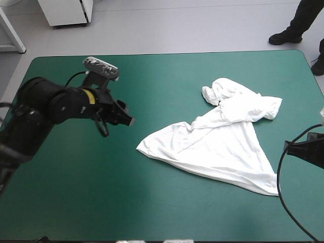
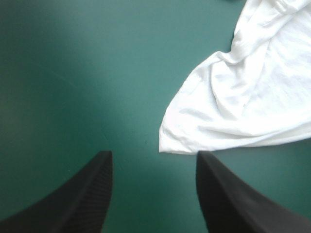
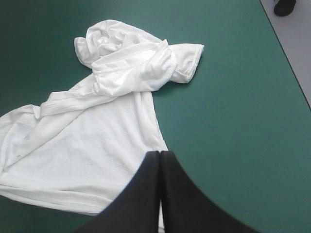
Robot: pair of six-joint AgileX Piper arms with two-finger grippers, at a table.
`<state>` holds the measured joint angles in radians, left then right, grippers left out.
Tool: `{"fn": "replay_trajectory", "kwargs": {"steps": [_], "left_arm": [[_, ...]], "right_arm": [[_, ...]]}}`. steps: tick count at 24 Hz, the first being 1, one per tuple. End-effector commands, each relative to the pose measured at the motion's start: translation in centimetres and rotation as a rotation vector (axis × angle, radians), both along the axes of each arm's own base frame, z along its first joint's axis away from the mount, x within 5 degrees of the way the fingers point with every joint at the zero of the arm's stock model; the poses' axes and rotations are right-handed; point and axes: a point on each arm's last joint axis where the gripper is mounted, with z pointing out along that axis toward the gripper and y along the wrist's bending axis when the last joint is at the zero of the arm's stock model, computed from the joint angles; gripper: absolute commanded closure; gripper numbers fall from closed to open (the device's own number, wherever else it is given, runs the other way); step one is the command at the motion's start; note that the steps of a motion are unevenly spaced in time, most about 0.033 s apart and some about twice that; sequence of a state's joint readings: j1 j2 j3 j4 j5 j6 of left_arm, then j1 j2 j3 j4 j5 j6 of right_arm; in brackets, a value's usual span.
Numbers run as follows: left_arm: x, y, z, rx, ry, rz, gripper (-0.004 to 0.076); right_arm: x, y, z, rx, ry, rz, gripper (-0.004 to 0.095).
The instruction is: Fold the cloth
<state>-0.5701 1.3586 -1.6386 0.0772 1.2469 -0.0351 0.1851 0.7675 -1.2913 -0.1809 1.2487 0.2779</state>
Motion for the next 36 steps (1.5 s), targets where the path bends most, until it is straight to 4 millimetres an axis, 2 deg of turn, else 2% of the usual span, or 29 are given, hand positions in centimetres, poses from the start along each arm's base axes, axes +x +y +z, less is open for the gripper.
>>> {"fn": "replay_trajectory", "kwargs": {"steps": [1,7,13,22,29,31,32,33,36], "left_arm": [[2.1,-1.3,-0.5,0.042,0.038,0.004,0.026],[7.0,-3.5,-6.5,0.095,0.229,0.027,0.0267],[10.2,-4.6,-11.9,0.139,0.366,0.023,0.0267],[10.5,-5.0,-17.5,0.134,0.409,0.028,0.0269],[10.8,-5.9,-24.4,0.173,0.527,0.019,0.0281],[10.6,-6.5,-25.1,0.181,0.536,0.005,0.0443],[10.5,-6.9,-25.1,0.177,0.522,-0.005,0.0614],[10.5,-7.0,-25.1,0.173,0.516,-0.006,0.0735],[10.4,-7.0,-25.1,0.178,0.524,-0.007,0.0734]], "right_arm": [[0.7,-0.2,0.6,-0.026,-0.007,-0.02,0.0925],[0.9,-0.6,0.5,-0.06,-0.009,-0.064,0.0925],[1.1,-0.7,0.0,-0.08,0.011,-0.06,0.0925],[2.5,-0.4,-0.8,-0.104,0.063,-0.046,0.0925],[3.9,0.1,-1.4,-0.092,0.113,-0.029,0.0925],[4.6,0.8,-1.9,-0.052,0.149,0.011,0.0886],[5.1,1.3,-2.2,-0.021,0.172,0.035,0.0825],[5.7,1.7,-2.5,0.006,0.199,0.056,0.0742],[7.1,2.3,-3.4,0.028,0.256,0.074,0.0506]]}}
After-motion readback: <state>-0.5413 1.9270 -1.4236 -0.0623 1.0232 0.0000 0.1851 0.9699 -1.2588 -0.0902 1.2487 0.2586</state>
